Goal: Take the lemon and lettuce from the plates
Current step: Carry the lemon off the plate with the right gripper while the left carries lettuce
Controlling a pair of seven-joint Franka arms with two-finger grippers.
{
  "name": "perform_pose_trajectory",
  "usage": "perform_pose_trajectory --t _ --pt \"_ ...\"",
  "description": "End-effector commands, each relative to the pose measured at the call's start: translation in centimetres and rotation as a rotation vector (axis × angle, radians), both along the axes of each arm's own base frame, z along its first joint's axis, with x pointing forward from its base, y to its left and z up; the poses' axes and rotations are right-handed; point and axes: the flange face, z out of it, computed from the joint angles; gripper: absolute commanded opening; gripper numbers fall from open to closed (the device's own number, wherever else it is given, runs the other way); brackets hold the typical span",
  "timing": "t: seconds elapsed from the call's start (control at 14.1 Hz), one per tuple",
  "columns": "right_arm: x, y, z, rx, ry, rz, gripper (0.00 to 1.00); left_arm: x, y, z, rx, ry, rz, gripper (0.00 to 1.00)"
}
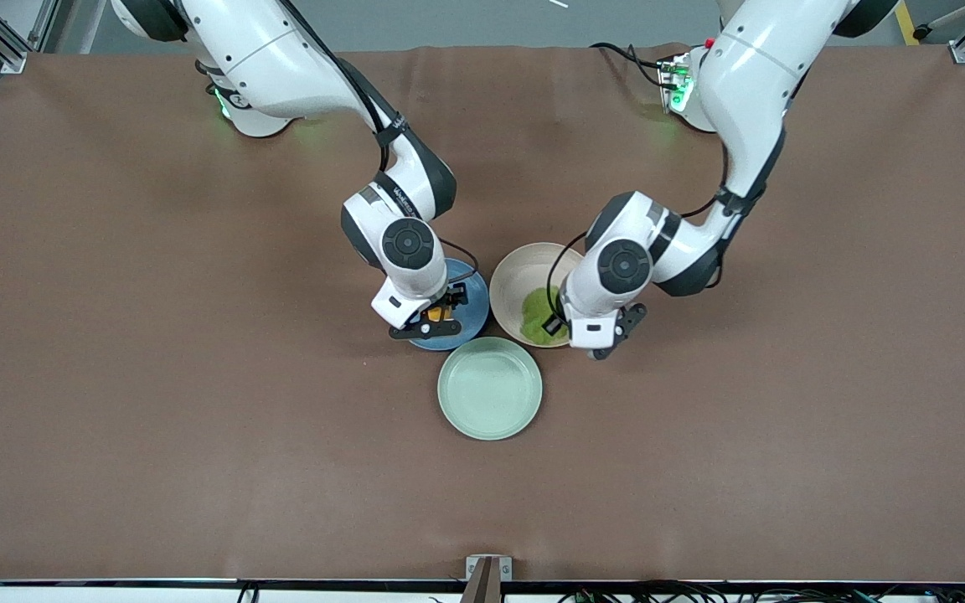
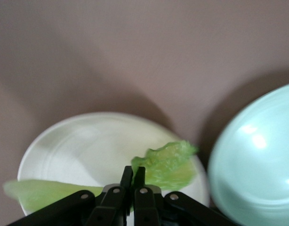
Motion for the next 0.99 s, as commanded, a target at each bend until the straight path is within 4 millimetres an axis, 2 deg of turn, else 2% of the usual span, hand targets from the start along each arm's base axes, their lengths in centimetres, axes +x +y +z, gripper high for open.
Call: perform_pose_trajectory --t 0.0,0.07,0.14,0.28,0.35,0.5,0.57,0.71,0.78,0.92 --pt "-0.7 0.5 -0.1 0.013 0.008 0.009 0.46 1.9 5.6 7.1 0.100 -0.089 -0.001 0.00" --pt "-0.7 0.5 0.0 0.011 0.006 0.012 0.36 2.8 8.9 7.9 0.163 -0.088 -0.008 0.00" --pt "-0.5 0.4 0.2 0.012 0.005 0.011 0.27 3.3 11.5 7.8 0.222 -0.062 -0.034 0.00" --pt "-0.1 -0.4 1.9 0.004 0.012 0.006 0.22 4.1 16.8 6.6 0.293 -0.016 -0.051 0.00" --pt "0.4 -1.1 4.9 0.003 0.002 0.000 0.21 4.5 19.4 5.8 0.311 -0.002 -0.056 0.00" --pt "1.6 -4.3 10.3 -0.015 0.009 -0.005 0.20 4.9 22.9 3.6 0.308 0.046 -0.076 0.00" --pt "2.5 -7.2 13.0 -0.023 0.027 0.015 0.20 5.1 24.7 1.6 0.303 0.082 -0.060 0.00" --pt "3.7 -14.2 16.3 -0.021 0.037 0.038 0.20 5.3 27.0 -1.9 0.291 0.134 -0.034 0.00" --pt "4.0 -17.8 16.9 -0.032 0.031 0.057 0.20 5.4 27.4 -2.5 0.286 0.137 -0.027 0.00" --pt "5.6 -25.9 16.9 -0.044 0.039 0.062 0.20 5.5 29.5 -3.1 0.281 0.150 0.007 0.02"
